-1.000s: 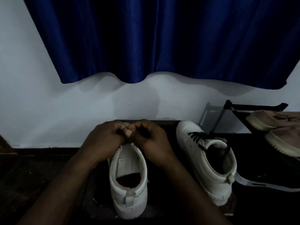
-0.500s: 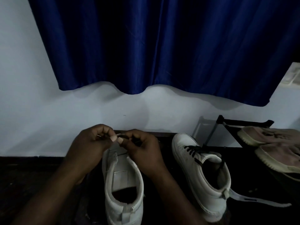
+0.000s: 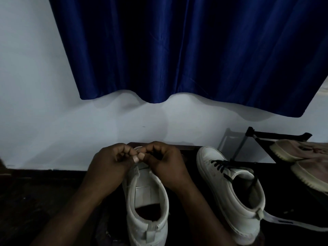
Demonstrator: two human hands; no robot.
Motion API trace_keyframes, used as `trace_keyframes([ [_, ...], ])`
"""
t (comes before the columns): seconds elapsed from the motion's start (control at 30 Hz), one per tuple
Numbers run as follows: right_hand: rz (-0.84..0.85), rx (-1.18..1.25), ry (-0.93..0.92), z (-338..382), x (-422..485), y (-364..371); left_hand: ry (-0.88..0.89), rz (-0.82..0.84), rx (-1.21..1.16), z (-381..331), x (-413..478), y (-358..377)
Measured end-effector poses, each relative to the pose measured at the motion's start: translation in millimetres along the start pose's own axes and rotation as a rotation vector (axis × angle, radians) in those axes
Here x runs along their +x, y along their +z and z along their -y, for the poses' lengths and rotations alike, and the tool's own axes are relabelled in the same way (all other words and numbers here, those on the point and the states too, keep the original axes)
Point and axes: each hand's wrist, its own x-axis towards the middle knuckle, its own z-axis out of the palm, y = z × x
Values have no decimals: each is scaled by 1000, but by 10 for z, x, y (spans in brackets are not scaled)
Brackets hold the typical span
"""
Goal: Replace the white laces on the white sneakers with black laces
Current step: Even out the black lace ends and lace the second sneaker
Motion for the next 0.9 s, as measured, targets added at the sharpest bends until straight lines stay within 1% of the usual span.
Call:
trace_keyframes([
  [0.07,-4,5,2,-5,-2,4,-19,-9,-4,-5,-20,-3],
  [0.13,-35,16,6,-7,-4,14,-83,19,-15,-25,-47,-35],
  [0.2,-72,25,8,-30,4,11,-163,114,-58,-66,-92,-75],
  [0.3,-50,59,10,-20,17,28,-238,264,-113,-135,-166,-91],
  [0.33,-35,61,16,-10,17,31,-246,265,-85,-141,-170,-85],
  [0.43,-3,-2,32,21,25,29,-300,181,2,-125,-115,-133],
  [0.5,23,-38,64,65,53,-4,-333,170,-16,-107,-69,-203],
  [0.63,120,-190,143,221,159,-44,-408,228,-133,-62,-46,-312],
  [0.73,112,-251,133,233,209,21,-479,232,-296,21,-6,-357],
  [0.8,92,-214,103,186,194,70,-505,256,-387,86,10,-364],
  [0.9,76,-123,98,140,143,70,-544,266,-452,165,30,-358],
])
